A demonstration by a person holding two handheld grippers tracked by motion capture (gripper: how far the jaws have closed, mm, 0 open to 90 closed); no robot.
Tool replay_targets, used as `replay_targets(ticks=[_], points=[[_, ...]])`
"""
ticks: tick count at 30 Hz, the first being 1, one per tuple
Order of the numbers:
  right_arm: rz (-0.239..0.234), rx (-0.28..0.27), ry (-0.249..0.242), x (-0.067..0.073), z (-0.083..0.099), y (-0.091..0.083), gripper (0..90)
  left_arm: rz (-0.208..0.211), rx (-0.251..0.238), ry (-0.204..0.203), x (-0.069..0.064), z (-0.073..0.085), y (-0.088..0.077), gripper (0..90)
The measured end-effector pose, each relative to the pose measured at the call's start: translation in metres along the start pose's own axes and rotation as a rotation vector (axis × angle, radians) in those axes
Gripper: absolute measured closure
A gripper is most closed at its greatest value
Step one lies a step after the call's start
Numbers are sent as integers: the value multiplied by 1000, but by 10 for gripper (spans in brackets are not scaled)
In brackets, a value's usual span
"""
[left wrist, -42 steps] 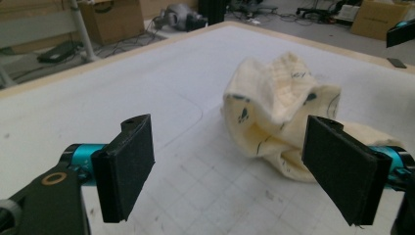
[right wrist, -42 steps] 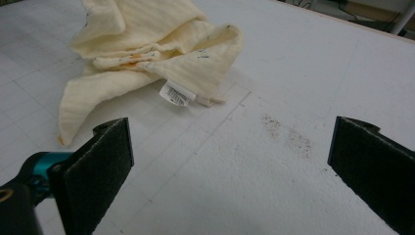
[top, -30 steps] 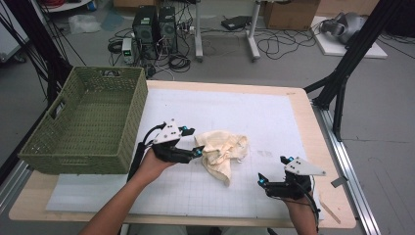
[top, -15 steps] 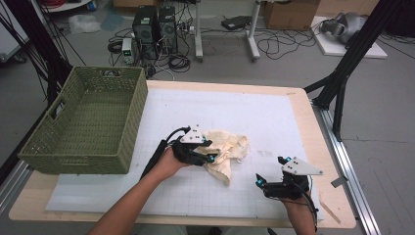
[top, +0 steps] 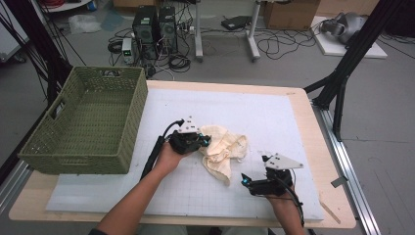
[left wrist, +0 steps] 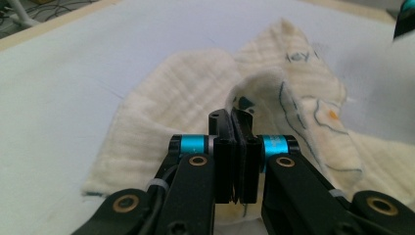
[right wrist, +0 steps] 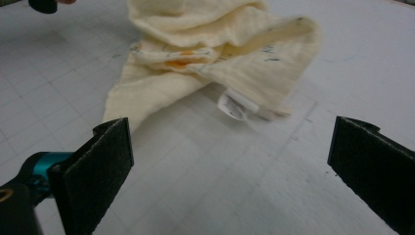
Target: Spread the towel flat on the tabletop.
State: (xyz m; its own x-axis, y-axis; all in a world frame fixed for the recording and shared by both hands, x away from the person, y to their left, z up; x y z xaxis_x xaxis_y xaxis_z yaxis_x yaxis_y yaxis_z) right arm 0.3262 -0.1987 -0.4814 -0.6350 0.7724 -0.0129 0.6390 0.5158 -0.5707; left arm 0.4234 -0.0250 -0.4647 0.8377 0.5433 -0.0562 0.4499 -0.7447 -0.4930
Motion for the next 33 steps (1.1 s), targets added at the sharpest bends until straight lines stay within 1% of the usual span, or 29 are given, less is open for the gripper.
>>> replay_targets(ticks=[1, 2, 4, 6, 7, 8, 9, 10, 11, 12, 13, 14, 15, 17, 18, 20, 22, 25, 26, 27, 28, 29, 31, 32, 33], points=[[1, 6, -6, 1, -1, 2, 23, -7, -16, -18, 4, -2, -3, 878], [-2, 15, -6, 6, -2, 8, 26, -9, -30, -37, 8, -3, -5, 879], [-34, 30, -15, 14, -6, 18, 34, -18, -55, -69, 15, -5, -10, 878], [-65, 41, 3, 21, -8, 30, 35, -39, -71, -98, 22, -6, -15, 879], [-74, 54, -6, 25, -8, 36, 41, -47, -78, -113, 26, -6, -16, 880], [-80, 66, -19, 28, -8, 41, 71, -58, -81, -120, 29, -6, -18, 880], [-92, 78, -22, 31, -7, 45, 171, -68, -84, -129, 33, -6, -20, 880], [-113, 84, -30, 34, -7, 49, 307, -76, -85, -137, 35, -5, -22, 880], [-127, 102, -33, 37, -5, 51, 453, -83, -88, -150, 38, -5, -23, 880], [-143, 114, -47, 39, -3, 54, 561, -94, -87, -157, 41, -4, -24, 880], [-150, 131, -59, 41, -1, 56, 629, -101, -91, -163, 43, -4, -25, 880], [-164, 124, -54, 43, -1, 56, 704, -107, -90, -165, 45, -4, -27, 880], [-181, 125, -61, 45, 0, 55, 771, -117, -92, -171, 48, -4, -29, 880], [-200, 131, -83, 49, 1, 52, 848, -133, -94, -185, 53, -2, -32, 880], [-212, 131, -95, 51, 1, 51, 858, -139, -97, -198, 55, -2, -33, 880], [-248, 143, -96, 56, 4, 47, 865, -150, -93, -207, 58, 0, -35, 880], [-281, 149, -109, 63, 7, 41, 865, -164, -92, -217, 62, 1, -36, 879], [-328, 163, -137, 73, 15, 30, 866, -188, -90, -233, 67, 3, -38, 880], [-348, 166, -140, 76, 18, 25, 866, -191, -92, -239, 68, 3, -39, 880], [-362, 165, -150, 79, 20, 21, 866, -197, -86, -239, 69, 4, -39, 880], [-372, 167, -151, 81, 23, 17, 866, -204, -94, -248, 70, 3, -39, 880], [-386, 169, -158, 83, 26, 13, 865, -204, -91, -250, 71, 3, -40, 880], [-393, 170, -160, 84, 30, 7, 859, -212, -92, -258, 71, 4, -39, 880], [-386, 167, -167, 83, 31, 4, 818, -207, -89, -257, 70, 4, -38, 880], [-371, 156, -170, 80, 30, 1, 740, -204, -85, -255, 68, 4, -37, 879]])
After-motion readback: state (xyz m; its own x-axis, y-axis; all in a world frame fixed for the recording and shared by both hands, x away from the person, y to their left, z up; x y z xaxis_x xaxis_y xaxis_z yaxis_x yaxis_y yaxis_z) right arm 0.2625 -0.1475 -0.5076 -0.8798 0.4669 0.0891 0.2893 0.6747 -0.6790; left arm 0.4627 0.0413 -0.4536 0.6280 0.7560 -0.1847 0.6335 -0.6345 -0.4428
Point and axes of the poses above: each handheld gripper's, and its own axes: y roughly forward along the jaws, z roughly out of its underside, x roughly to its left, the point moved 10 cm from there along y, roughly forward along the jaws, and after that the axes turned 2 degrees about x, right-handed, at the moved point
